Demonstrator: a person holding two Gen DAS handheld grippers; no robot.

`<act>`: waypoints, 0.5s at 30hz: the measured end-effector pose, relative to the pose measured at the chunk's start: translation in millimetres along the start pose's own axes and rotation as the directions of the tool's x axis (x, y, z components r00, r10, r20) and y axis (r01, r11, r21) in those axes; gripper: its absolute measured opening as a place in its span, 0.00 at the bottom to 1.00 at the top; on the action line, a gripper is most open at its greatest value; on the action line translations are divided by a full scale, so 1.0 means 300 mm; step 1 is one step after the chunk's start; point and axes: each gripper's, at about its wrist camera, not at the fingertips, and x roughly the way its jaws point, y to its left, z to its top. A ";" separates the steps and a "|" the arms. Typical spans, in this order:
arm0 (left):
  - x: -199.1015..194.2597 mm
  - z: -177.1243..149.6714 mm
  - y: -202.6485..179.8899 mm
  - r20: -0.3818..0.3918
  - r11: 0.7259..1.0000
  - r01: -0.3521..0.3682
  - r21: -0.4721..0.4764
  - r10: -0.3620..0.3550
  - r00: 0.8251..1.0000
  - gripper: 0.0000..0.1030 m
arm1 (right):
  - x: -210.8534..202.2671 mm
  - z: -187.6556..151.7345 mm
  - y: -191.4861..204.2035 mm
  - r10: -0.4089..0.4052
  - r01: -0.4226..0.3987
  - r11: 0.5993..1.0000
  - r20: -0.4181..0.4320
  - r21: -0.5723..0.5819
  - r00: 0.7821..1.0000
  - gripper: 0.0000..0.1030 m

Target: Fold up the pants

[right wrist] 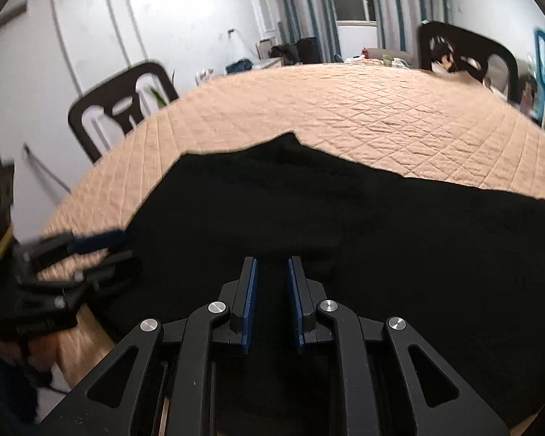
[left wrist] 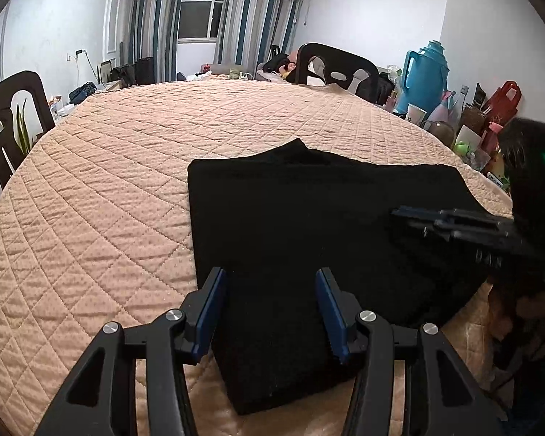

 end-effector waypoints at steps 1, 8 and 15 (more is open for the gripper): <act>0.001 -0.001 0.001 0.001 1.000 -0.001 0.001 0.001 1.000 0.52 | -0.009 -0.001 -0.004 -0.027 0.027 1.000 0.010 -0.001 1.000 0.17; 0.003 -0.002 -0.007 0.010 1.000 -0.011 0.011 0.011 1.000 0.52 | -0.051 -0.013 -0.011 -0.023 0.024 1.000 0.041 -0.009 0.999 0.17; 0.003 -0.001 -0.004 0.013 1.000 0.001 0.003 -0.001 1.000 0.52 | -0.018 -0.016 -0.008 0.011 -0.011 0.999 0.013 -0.033 1.000 0.17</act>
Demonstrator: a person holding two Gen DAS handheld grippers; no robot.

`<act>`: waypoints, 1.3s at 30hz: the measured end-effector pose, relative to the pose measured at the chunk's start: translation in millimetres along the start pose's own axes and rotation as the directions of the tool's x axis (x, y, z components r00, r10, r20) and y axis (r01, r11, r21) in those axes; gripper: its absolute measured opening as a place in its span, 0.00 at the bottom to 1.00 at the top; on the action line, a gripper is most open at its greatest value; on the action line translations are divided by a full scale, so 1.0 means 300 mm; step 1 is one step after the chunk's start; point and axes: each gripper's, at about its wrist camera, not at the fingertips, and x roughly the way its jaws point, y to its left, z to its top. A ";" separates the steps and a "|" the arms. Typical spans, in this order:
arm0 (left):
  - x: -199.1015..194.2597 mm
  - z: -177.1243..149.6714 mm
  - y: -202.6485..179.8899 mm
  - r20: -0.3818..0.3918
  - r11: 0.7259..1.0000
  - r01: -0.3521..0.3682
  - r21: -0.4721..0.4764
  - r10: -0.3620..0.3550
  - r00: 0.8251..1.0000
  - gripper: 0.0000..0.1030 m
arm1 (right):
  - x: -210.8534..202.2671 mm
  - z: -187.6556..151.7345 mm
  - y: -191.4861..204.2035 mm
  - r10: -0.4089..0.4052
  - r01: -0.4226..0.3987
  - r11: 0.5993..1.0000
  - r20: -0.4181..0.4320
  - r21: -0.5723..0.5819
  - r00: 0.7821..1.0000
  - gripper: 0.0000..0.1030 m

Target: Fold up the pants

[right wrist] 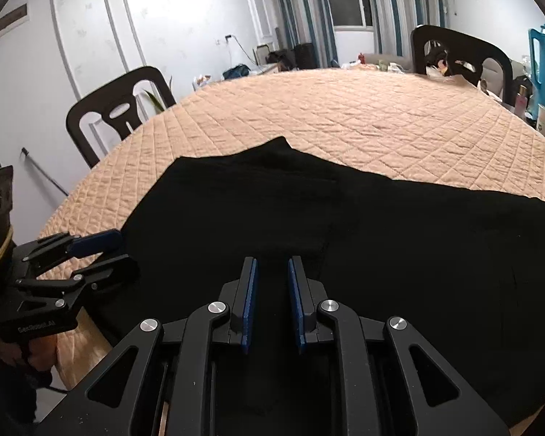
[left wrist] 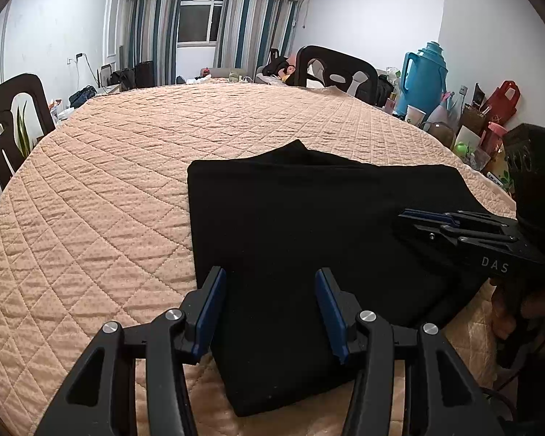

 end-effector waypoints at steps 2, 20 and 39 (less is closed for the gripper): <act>-0.002 0.001 0.002 0.001 1.000 0.000 -0.004 0.000 1.000 0.52 | -0.018 -0.008 0.001 -0.013 0.013 1.000 0.008 -0.012 1.000 0.17; -0.019 -0.022 0.028 0.028 1.000 0.004 -0.025 -0.004 1.000 0.52 | -0.181 -0.140 -0.189 -0.073 0.066 0.993 0.071 0.102 0.995 0.20; -0.016 -0.023 0.020 0.026 1.000 -0.020 -0.003 0.020 0.999 0.52 | -0.409 -0.308 -0.478 -0.167 0.080 0.837 0.114 0.542 0.979 0.51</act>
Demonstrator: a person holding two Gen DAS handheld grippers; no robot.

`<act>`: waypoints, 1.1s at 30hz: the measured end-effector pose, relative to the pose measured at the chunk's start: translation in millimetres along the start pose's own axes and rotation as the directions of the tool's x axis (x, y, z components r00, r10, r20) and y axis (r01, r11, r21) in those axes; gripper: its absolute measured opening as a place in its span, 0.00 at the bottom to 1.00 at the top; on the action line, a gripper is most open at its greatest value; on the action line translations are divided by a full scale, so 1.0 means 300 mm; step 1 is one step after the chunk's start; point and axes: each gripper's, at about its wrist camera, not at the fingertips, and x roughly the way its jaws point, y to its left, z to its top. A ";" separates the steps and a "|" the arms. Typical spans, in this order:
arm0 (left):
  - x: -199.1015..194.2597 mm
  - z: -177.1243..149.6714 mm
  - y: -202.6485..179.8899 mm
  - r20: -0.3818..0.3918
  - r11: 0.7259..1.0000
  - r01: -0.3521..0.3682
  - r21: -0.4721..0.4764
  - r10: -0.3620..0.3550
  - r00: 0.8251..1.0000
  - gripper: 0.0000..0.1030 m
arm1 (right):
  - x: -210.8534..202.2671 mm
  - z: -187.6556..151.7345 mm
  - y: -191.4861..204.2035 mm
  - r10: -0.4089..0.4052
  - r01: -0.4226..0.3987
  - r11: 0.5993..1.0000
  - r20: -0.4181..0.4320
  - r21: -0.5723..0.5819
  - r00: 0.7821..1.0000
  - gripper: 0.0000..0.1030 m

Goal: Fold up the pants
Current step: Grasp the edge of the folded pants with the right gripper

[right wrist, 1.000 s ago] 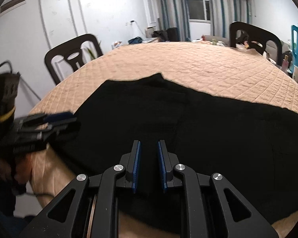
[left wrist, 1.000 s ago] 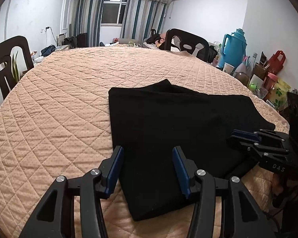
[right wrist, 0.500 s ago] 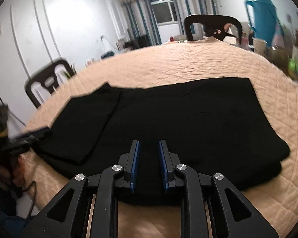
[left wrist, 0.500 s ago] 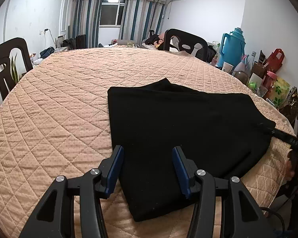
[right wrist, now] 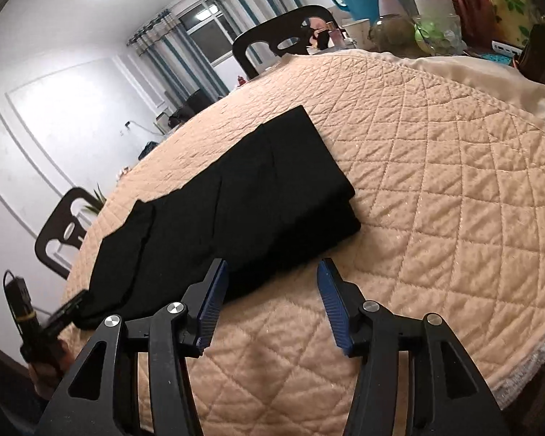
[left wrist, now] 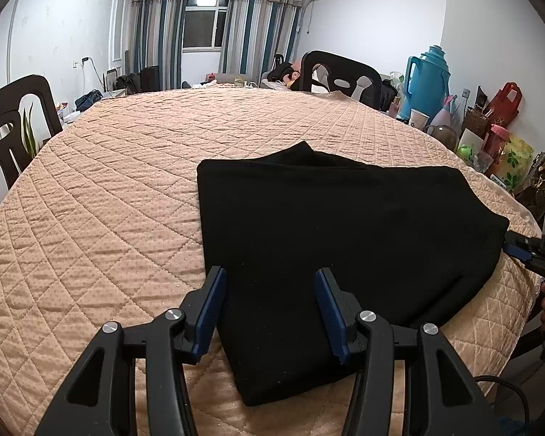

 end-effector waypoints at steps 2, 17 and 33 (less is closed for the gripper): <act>0.001 0.000 0.001 0.001 1.000 0.004 -0.004 -0.004 1.000 0.52 | 0.014 0.019 -0.007 0.002 -0.002 0.999 0.012 0.038 1.000 0.52; -0.003 0.003 0.006 0.003 1.000 0.011 -0.008 -0.011 1.000 0.52 | 0.023 0.040 -0.040 0.025 -0.045 0.983 0.115 0.176 0.993 0.53; -0.004 0.003 0.007 0.005 1.000 0.019 -0.012 -0.019 1.000 0.52 | 0.025 0.096 0.040 -0.004 -0.005 0.997 0.126 0.072 0.992 0.24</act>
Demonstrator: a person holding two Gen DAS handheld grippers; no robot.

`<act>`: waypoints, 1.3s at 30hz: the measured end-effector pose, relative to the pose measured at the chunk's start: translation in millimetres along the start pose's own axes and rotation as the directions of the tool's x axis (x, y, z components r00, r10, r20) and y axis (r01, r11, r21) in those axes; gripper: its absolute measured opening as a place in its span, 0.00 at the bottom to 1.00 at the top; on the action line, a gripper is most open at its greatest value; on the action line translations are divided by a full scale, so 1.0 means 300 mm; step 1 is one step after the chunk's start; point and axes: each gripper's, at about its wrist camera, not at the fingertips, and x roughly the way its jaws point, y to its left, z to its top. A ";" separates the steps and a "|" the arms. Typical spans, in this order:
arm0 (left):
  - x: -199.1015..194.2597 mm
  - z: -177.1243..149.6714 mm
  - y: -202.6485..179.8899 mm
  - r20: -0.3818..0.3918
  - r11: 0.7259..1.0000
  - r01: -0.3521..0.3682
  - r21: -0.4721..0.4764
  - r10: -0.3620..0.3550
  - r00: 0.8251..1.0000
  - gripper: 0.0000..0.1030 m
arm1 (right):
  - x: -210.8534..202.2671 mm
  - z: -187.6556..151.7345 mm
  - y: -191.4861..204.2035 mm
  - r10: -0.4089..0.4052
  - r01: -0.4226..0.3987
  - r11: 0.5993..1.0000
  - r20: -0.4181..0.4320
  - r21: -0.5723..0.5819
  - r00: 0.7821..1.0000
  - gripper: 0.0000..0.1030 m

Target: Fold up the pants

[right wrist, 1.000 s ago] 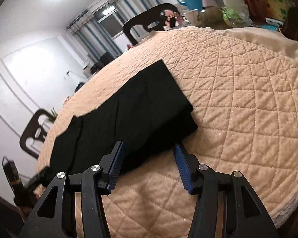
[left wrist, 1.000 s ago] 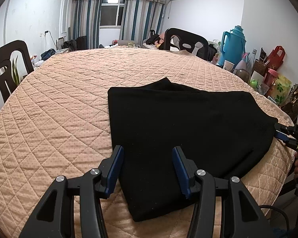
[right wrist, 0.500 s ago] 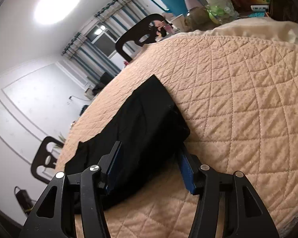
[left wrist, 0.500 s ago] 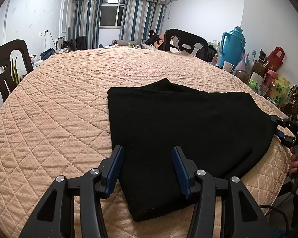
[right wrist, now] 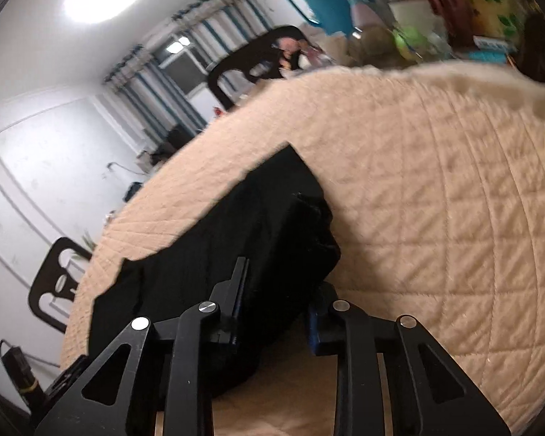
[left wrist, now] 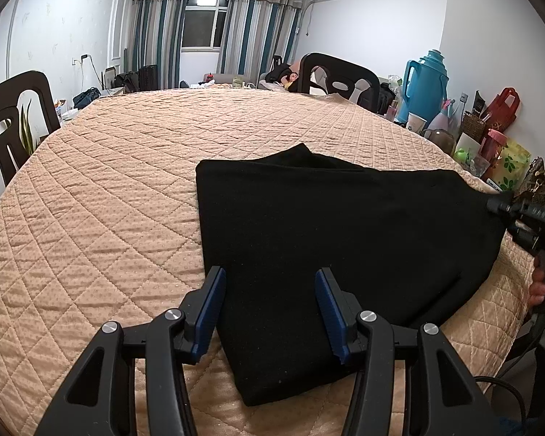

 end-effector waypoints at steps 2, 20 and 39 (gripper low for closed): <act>-0.003 0.001 0.006 0.002 1.000 0.012 -0.013 -0.012 1.000 0.53 | -0.016 0.023 0.047 0.057 -0.056 0.998 0.013 -0.028 0.998 0.23; -0.060 -0.053 0.097 0.008 0.990 0.055 -0.128 -0.055 0.998 0.52 | 0.319 -0.274 0.709 0.289 -0.480 0.764 -0.437 -0.431 0.852 0.22; -0.127 -0.071 0.194 0.038 0.984 0.003 -0.180 0.004 0.999 0.52 | 0.344 -0.398 0.826 0.307 -0.573 0.651 -0.518 -0.497 0.798 0.22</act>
